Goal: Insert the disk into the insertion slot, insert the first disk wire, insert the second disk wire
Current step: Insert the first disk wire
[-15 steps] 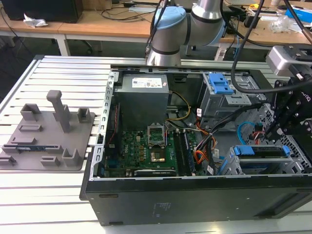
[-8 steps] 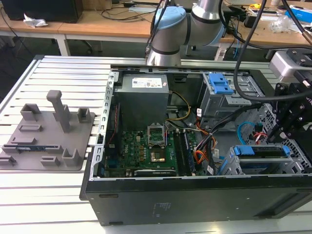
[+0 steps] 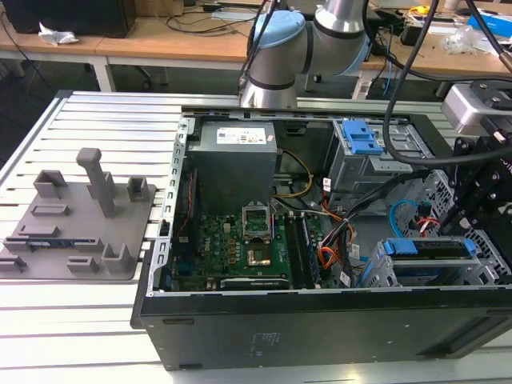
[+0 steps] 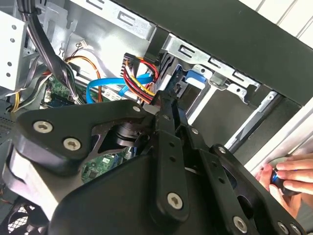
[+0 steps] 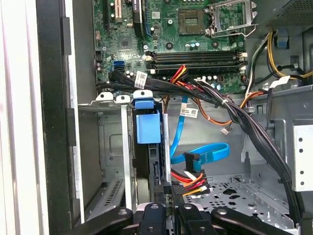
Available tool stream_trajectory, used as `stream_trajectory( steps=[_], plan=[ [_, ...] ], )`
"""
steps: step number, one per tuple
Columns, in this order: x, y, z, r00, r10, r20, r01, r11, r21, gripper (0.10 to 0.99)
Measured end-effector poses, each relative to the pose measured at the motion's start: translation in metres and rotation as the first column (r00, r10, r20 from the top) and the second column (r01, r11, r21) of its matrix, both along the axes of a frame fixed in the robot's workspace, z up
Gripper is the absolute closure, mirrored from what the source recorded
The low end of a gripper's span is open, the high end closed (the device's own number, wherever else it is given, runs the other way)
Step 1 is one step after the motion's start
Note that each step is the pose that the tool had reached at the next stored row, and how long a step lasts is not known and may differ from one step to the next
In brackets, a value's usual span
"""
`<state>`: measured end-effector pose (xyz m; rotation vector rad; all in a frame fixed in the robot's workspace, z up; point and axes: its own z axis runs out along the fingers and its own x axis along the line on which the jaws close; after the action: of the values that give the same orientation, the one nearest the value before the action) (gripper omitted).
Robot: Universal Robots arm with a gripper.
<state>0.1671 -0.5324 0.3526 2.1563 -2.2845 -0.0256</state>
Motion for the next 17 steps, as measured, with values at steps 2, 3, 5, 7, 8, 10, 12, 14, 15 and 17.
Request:
stream_trajectory(
  steps=[2,3,5,7,8,10,12,14,15,17],
  plan=[
    [0.0000,-0.0001,0.0001,1.0000,0.000,0.0000,0.000,1.0000,0.000,0.922],
    [0.0001,0.0000,0.0001,1.0000,0.000,0.0000,0.000,1.0000,0.000,0.922],
    [0.0001,-0.0001,0.0000,1.0000,0.000,0.0000,0.000,1.0000,0.000,0.922],
    [0.0001,-0.0003,-0.0001,1.0000,0.000,0.0000,0.000,1.0000,0.000,0.922],
    [0.0001,-0.0005,-0.0001,1.0000,0.000,0.0000,0.000,1.0000,0.000,0.922],
    [0.0001,-0.0011,-0.0002,1.0000,0.000,0.0000,0.000,1.0000,0.000,0.922],
    [0.0002,-0.0036,-0.0005,1.0000,0.000,0.0000,0.000,1.0000,0.000,0.922],
    [0.0003,-0.0059,-0.0013,1.0000,0.000,0.0000,0.000,1.0000,0.000,0.922],
    [0.0003,-0.0059,-0.0016,1.0000,0.000,0.0000,0.000,1.0000,0.000,0.922],
    [0.0003,-0.0059,-0.0022,1.0000,0.000,0.0000,0.000,1.0000,0.000,0.922]
  ],
)
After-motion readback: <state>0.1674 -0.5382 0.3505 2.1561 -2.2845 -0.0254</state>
